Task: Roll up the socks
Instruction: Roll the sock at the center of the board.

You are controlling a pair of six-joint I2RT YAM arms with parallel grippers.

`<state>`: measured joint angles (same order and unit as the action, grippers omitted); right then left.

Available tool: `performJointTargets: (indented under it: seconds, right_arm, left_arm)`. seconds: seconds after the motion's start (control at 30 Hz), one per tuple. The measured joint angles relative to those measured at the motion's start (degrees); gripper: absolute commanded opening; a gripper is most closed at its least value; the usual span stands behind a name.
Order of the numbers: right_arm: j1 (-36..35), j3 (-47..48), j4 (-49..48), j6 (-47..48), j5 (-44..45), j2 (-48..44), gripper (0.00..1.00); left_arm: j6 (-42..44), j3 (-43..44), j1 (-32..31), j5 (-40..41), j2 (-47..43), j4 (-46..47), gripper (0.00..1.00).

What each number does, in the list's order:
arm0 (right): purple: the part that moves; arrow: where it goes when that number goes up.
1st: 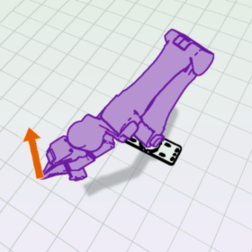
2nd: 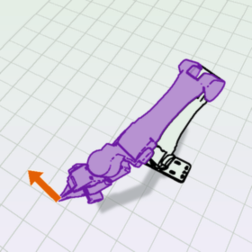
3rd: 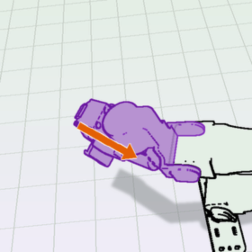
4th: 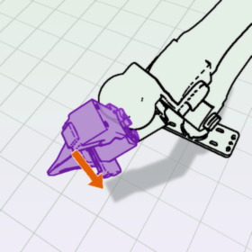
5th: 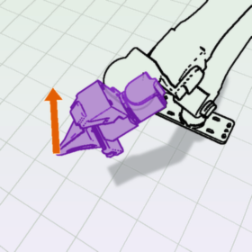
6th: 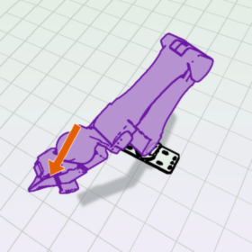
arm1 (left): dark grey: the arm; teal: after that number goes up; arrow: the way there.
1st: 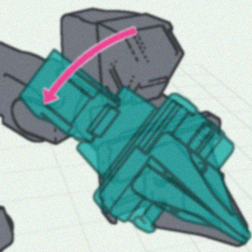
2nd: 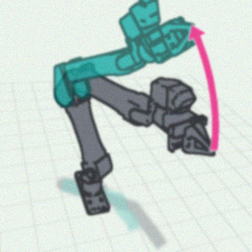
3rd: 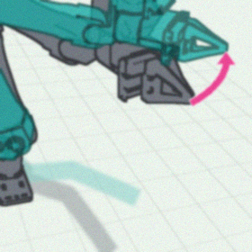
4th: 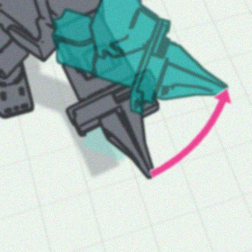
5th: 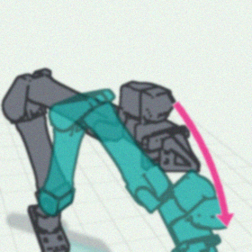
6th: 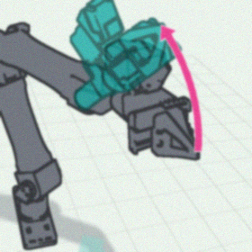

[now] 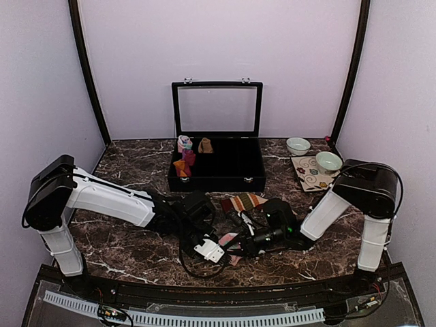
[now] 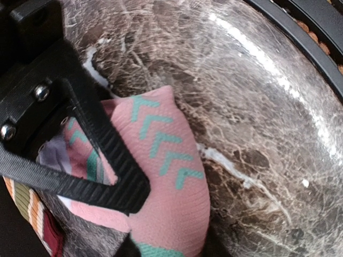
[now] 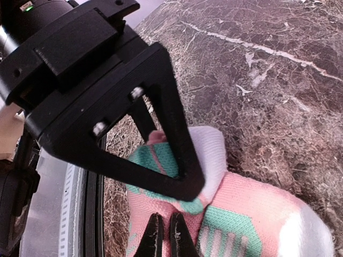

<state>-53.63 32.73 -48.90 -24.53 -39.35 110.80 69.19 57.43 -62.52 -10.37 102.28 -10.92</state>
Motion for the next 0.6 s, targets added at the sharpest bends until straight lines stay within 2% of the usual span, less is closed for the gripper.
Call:
performJointTargets:
  seconds: [0.1, 0.3, 0.37, 0.43, 0.6]
  right_arm:
    - [0.02, 0.11, 0.57, -0.02, 0.00, -0.26, 0.02]
    - [0.00, 1.20, 5.42, 0.52, 0.87, -2.08, 0.08]
    - [0.00, 1.60, 7.26, 0.94, 1.22, -2.67, 0.14]
    - [-0.02, 1.66, 8.61, 1.68, 2.10, -3.56, 0.24]
    - [0.02, 0.02, 13.20, 3.06, 7.58, -8.46, 0.28]
  left_arm:
    - [-0.44, -0.07, 0.00, -0.04, -0.26, -0.33, 0.11]
    - [-1.95, 0.59, 0.04, -0.35, -0.09, -1.51, 0.01]
    - [-2.29, 0.66, 0.07, -0.48, -0.02, -1.64, 0.00]
    - [-2.62, 1.03, 0.15, -0.83, 0.22, -2.38, 0.00]
    - [-4.63, 4.11, 0.68, -3.54, 2.14, -5.97, 0.00]
